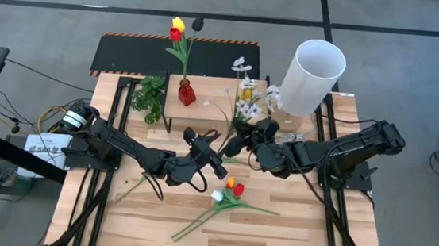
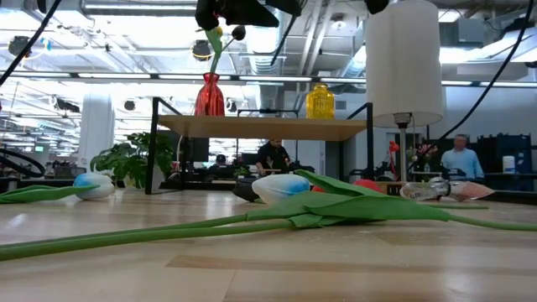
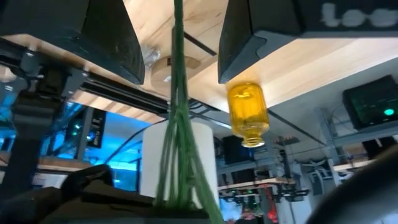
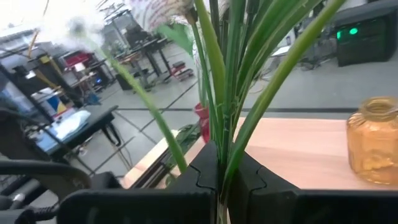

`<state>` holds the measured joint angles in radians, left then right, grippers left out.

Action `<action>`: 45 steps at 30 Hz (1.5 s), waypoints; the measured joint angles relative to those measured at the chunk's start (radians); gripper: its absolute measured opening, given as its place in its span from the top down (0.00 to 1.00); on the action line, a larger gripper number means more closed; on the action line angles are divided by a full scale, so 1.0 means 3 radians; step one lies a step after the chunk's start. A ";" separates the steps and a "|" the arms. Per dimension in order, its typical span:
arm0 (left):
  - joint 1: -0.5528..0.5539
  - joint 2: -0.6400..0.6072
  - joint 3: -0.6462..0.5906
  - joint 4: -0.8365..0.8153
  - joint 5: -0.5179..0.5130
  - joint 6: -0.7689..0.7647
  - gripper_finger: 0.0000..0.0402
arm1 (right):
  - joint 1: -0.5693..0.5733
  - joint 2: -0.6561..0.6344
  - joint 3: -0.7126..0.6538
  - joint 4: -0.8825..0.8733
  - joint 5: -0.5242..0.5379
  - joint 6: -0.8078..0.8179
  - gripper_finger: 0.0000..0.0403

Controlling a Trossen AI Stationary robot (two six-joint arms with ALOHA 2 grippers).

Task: Pick and place flowers into a vace then onto a shelf
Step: Put the white flowers into the red vase on the shelf

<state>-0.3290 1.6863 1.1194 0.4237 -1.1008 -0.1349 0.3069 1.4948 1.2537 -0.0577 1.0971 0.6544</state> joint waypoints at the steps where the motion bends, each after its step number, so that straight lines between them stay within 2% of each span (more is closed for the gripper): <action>1: 0.0000 0.0000 0.0000 -0.0004 0.0014 0.0025 0.52 | 0.0000 0.0000 0.0000 -0.0004 -0.0018 -0.0001 1.00; 12: 0.0000 0.0000 0.0000 -0.0040 -0.0019 0.0156 0.52 | -0.0005 0.0000 0.0000 -0.0028 -0.0192 0.0000 1.00; 17: 0.0027 0.0000 0.0000 0.0080 0.0231 0.0245 0.53 | -0.0005 -0.0001 0.0000 -0.0072 -0.0255 -0.0025 1.00; 20: 0.0037 0.0000 0.0000 0.0072 0.0305 0.0228 0.58 | -0.0005 -0.0001 0.0000 -0.0110 -0.0261 -0.0028 1.00; 28: 0.0037 0.0000 0.0000 0.0052 0.0248 0.0275 0.80 | -0.0003 -0.0001 0.0000 -0.0143 -0.0263 -0.0028 1.00; 33: 0.0056 0.0000 0.0000 0.0045 0.0337 0.0279 0.87 | 0.0000 -0.0001 0.0000 -0.0163 -0.0263 -0.0029 1.00; 39: 0.0100 0.0000 0.0000 0.0007 0.0540 0.0189 0.88 | 0.0001 -0.0003 0.0000 -0.0249 -0.0262 -0.0029 1.00; 45: 0.0099 0.0000 0.0000 -0.0024 0.0553 0.0143 0.82 | 0.0001 -0.0003 0.0000 -0.0265 -0.0292 -0.0035 1.00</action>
<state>-0.2993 1.6863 1.1194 0.4164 -0.9349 -0.0921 0.3073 1.4940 1.2537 -0.1371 1.0094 0.6440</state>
